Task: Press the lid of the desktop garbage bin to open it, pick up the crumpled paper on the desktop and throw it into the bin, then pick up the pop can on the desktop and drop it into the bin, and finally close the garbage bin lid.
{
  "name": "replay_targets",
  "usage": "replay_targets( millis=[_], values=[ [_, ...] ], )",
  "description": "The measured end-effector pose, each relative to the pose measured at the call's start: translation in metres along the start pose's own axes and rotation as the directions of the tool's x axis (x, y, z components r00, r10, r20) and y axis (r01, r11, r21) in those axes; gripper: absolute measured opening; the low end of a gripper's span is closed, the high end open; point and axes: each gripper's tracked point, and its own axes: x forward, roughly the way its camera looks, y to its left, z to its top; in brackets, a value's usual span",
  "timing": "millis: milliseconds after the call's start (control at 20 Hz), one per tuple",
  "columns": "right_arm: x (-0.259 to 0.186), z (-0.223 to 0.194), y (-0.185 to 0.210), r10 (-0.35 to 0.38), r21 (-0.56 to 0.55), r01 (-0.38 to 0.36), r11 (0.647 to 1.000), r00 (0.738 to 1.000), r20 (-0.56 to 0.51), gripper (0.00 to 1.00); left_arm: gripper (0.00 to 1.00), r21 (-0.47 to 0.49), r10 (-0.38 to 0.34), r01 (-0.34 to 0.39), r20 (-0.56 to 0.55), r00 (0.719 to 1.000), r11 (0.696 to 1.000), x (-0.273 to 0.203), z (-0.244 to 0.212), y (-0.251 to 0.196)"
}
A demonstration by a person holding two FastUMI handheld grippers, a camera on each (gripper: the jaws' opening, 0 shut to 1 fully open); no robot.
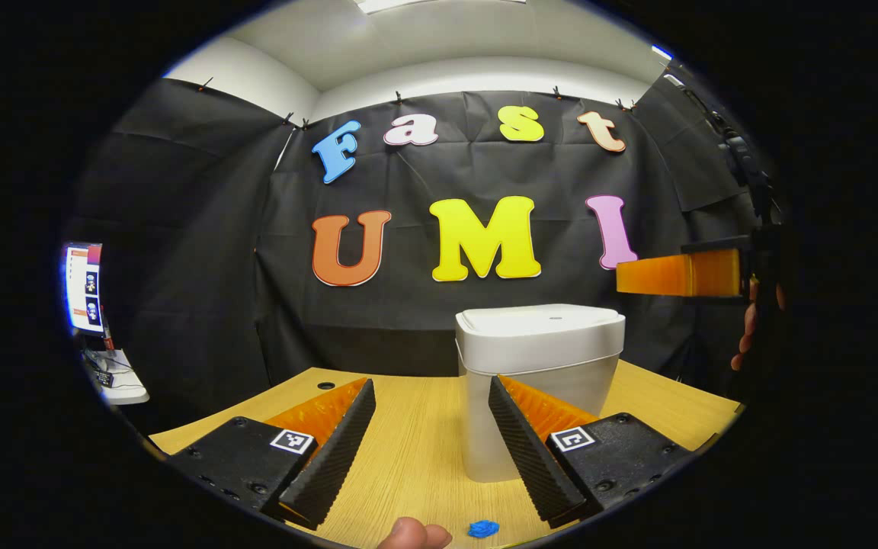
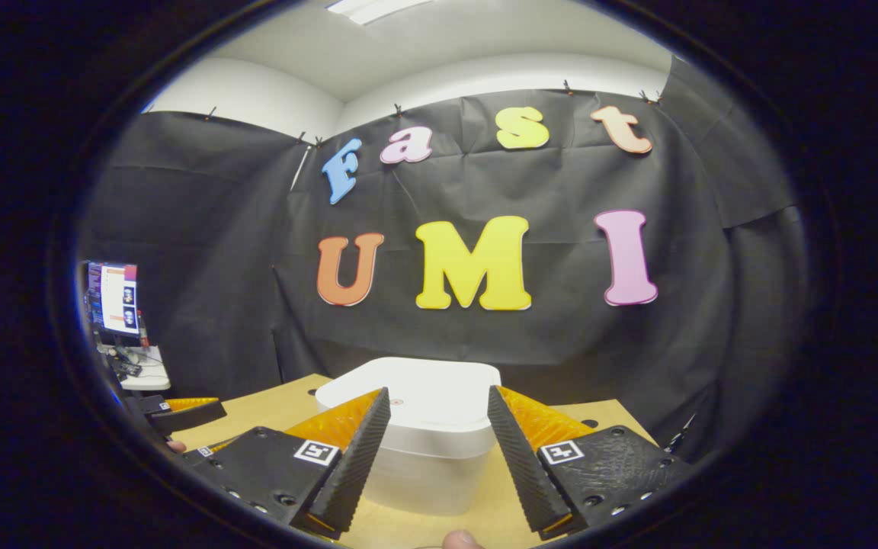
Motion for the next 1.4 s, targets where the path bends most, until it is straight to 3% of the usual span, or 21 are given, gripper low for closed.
replay_targets(
  millis=[100,150,200,250,300,400,500,600,650,1000,1300,1400],
  values=[
    [0.014,-0.001,0.009,0.031,0.025,-0.030,0.999,0.999,-0.037,0.80,0.96,0.004,0.014,-0.014,0.002,1.000,1.000,-0.003,0.000,0.007],
    [0.018,0.001,0.011,0.039,0.032,-0.037,0.999,0.998,-0.052,0.76,0.96,0.004,0.020,-0.020,0.000,1.000,1.000,-0.003,0.001,0.012],
    [0.025,0.001,0.015,0.047,0.031,-0.045,0.998,0.997,-0.060,0.63,0.96,0.002,0.025,-0.025,-0.002,1.000,1.000,-0.003,-0.001,0.015],
    [0.031,0.000,0.016,0.047,0.026,-0.045,0.999,0.996,-0.070,0.62,0.96,-0.001,0.029,-0.029,-0.004,1.000,1.000,-0.003,-0.002,0.018],
    [0.037,-0.001,0.019,0.053,0.023,-0.051,0.998,0.995,-0.079,0.53,0.96,-0.003,0.034,-0.034,-0.005,0.999,0.999,-0.004,-0.003,0.020],
    [0.049,-0.006,0.020,0.036,0.017,-0.035,0.999,0.994,-0.099,0.53,0.96,-0.003,0.043,-0.043,-0.008,0.999,0.999,-0.004,-0.004,0.027],
    [0.055,-0.009,0.026,0.045,-0.007,-0.046,0.999,0.993,-0.107,0.06,0.97,0.002,0.050,-0.050,-0.015,0.999,0.999,-0.004,-0.008,0.030],
    [0.045,-0.004,0.031,0.061,-0.002,-0.062,0.998,0.992,-0.111,0.06,0.97,-0.001,0.052,-0.052,-0.022,0.998,0.999,-0.004,-0.011,0.033],
    [0.065,-0.013,0.036,0.068,0.004,-0.069,0.998,0.990,-0.120,0.00,0.97,-0.002,0.052,-0.052,-0.027,0.998,0.999,-0.004,-0.012,0.034],
    [0.075,-0.035,0.039,0.096,0.022,-0.093,0.995,0.972,-0.213,0.00,0.96,-0.010,0.042,-0.043,-0.036,0.998,0.999,-0.002,-0.017,0.034],
    [0.071,-0.046,0.040,0.187,0.090,-0.167,0.982,0.939,-0.289,0.01,0.97,-0.028,0.033,-0.035,-0.050,0.998,0.999,0.001,-0.025,0.030],
    [0.070,-0.038,0.040,0.191,0.101,-0.170,0.980,0.946,-0.261,0.01,0.97,-0.036,0.020,-0.022,-0.059,0.998,0.999,0.002,-0.027,0.023]
  ],
)
